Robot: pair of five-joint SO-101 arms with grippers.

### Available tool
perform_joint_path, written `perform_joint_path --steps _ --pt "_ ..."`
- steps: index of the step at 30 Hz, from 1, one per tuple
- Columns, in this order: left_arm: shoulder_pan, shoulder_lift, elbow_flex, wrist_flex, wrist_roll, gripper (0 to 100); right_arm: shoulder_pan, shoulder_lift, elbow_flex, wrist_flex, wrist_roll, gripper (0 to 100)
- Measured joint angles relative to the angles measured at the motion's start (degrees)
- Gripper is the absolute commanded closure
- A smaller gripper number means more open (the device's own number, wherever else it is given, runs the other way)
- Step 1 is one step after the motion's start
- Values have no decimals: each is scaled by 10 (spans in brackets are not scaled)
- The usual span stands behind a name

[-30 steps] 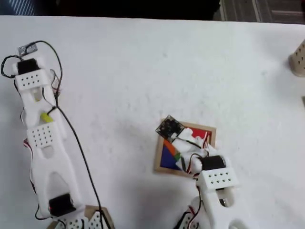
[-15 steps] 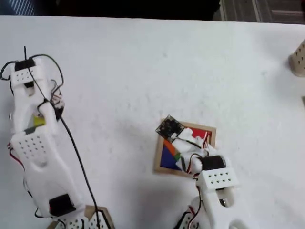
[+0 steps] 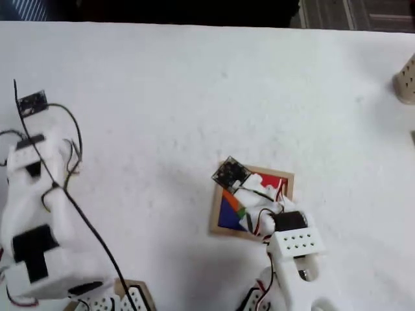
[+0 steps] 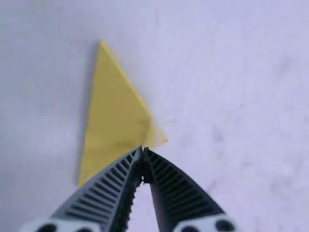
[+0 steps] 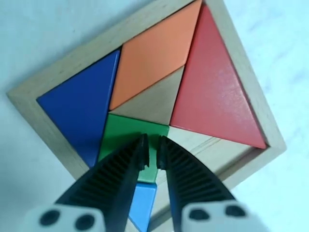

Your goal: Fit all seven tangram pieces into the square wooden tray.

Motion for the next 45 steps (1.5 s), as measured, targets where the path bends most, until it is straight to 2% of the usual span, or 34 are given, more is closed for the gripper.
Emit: perform_joint_path --steps 3,8,14,17,20,25,29,37,42,45 --pt "-1 -54 54 -55 -8 935 0 0 0 0 0 954" --pt "-1 -71 59 -68 -9 781 0 0 0 0 0 953" --pt "-17 -71 59 -68 -9 792 0 0 0 0 0 953" --pt "-41 -39 40 -65 -9 756 0 0 0 0 0 954" --pt "-62 40 -29 -21 -9 718 0 0 0 0 0 954" --pt "-63 191 -194 97 -10 714 0 -1 0 0 0 954" --pt "-69 275 -298 148 -11 710 0 0 0 0 0 952" --pt "-69 302 -334 216 -67 655 0 -1 0 1 0 954" --pt "-64 303 -335 216 -81 659 0 0 0 1 0 954" --pt "-58 303 -335 226 -110 711 0 -1 0 1 0 954"
